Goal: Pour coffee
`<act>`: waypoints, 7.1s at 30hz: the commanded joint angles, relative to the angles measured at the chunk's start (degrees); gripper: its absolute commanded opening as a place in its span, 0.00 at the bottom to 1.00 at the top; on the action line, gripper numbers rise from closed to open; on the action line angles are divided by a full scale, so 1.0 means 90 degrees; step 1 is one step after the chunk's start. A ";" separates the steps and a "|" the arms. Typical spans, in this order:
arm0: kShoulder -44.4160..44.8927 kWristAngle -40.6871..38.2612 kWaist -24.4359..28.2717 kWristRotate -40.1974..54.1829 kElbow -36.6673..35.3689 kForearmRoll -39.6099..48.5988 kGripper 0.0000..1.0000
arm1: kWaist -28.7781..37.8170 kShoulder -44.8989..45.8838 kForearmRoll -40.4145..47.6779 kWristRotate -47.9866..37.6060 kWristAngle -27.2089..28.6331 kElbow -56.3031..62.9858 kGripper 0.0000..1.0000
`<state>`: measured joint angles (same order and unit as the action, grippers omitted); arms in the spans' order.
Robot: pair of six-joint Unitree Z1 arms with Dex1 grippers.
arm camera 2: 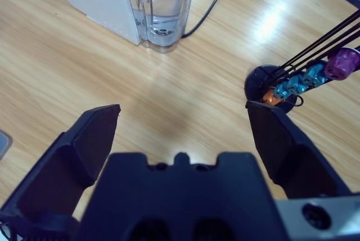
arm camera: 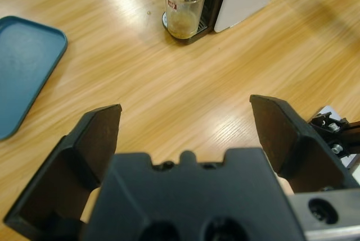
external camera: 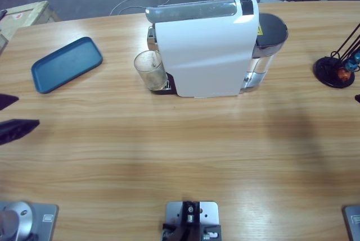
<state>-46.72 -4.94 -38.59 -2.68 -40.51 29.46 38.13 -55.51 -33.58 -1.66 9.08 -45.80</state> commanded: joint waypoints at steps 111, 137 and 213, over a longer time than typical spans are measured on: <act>-0.7047 -0.3054 0.0776 0.3477 -0.1351 -0.4025 0.13 | -0.0028 -0.1099 -0.0292 -0.0011 0.0038 -0.0200 1.00; -0.6344 0.0231 0.4083 0.1016 -0.1148 -0.4373 0.00 | -0.0028 -0.1121 -0.0292 -0.0011 0.0065 -0.0204 1.00; -0.1914 -0.1097 -0.1013 -0.0058 -0.1294 -0.0296 1.00 | -0.0028 -0.0564 -0.0028 -0.0109 0.0241 0.0069 1.00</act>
<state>-61.07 -7.23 -41.97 -2.97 -50.48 22.85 38.11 -62.43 -34.43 -1.84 11.04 -46.45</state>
